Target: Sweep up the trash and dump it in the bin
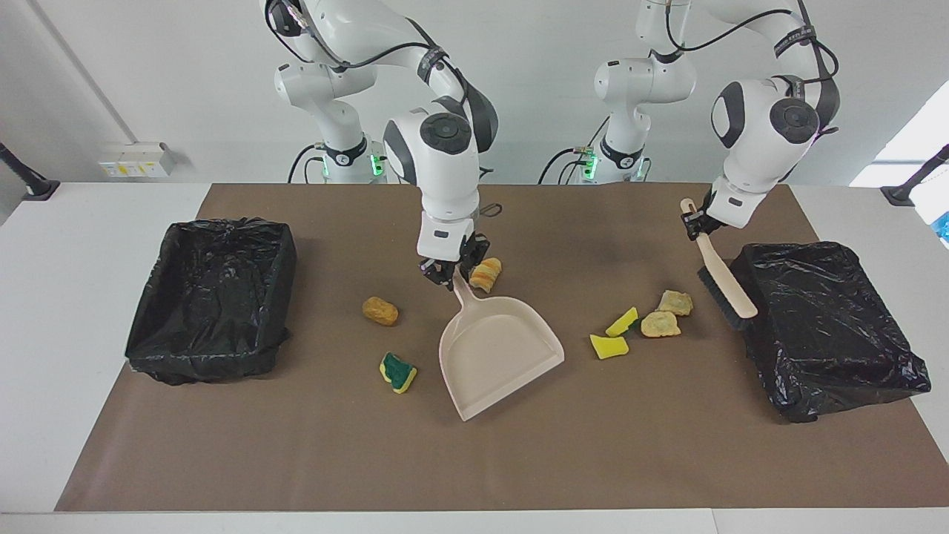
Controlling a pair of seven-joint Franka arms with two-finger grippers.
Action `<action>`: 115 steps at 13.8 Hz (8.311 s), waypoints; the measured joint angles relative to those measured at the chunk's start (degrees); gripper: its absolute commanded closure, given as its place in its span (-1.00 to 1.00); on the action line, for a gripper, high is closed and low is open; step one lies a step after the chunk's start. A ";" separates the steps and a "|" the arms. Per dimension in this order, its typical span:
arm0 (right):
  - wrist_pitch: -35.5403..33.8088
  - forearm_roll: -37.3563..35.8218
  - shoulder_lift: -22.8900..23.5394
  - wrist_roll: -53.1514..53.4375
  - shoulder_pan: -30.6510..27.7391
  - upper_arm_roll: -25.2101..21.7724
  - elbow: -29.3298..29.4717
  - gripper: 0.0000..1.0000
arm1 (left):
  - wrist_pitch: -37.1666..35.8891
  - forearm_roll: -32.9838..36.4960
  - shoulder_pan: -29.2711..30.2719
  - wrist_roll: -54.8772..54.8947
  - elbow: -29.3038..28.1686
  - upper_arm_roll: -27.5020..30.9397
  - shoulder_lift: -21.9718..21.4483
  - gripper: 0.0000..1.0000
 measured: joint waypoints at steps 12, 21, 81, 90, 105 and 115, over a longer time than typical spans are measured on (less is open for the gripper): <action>4.18 0.07 -0.93 -50.60 -9.31 -0.07 -7.68 1.00 | 4.03 0.00 -3.67 -3.05 -2.98 -1.44 4.10 1.00; 11.25 -0.28 0.26 -51.19 -6.00 0.27 -10.18 1.00 | 7.80 -0.42 -12.07 -5.94 -3.10 -1.73 4.14 1.00; 13.14 -5.51 1.08 -56.89 -3.76 0.34 -9.63 1.00 | 3.04 -10.40 -23.25 -27.51 12.71 -6.56 11.40 1.00; 13.46 -5.52 1.08 -56.90 -3.01 0.34 -9.62 1.00 | 6.88 -10.18 -25.10 -22.47 6.45 -7.99 12.37 1.00; 13.46 -5.50 1.17 -56.61 -3.13 0.34 -9.67 1.00 | 3.65 -8.44 -29.29 -19.76 11.55 -6.99 12.22 1.00; 11.60 -7.45 2.79 -56.48 -3.32 0.07 -4.75 1.00 | 0.44 1.18 -11.16 7.57 23.90 -6.35 20.63 1.00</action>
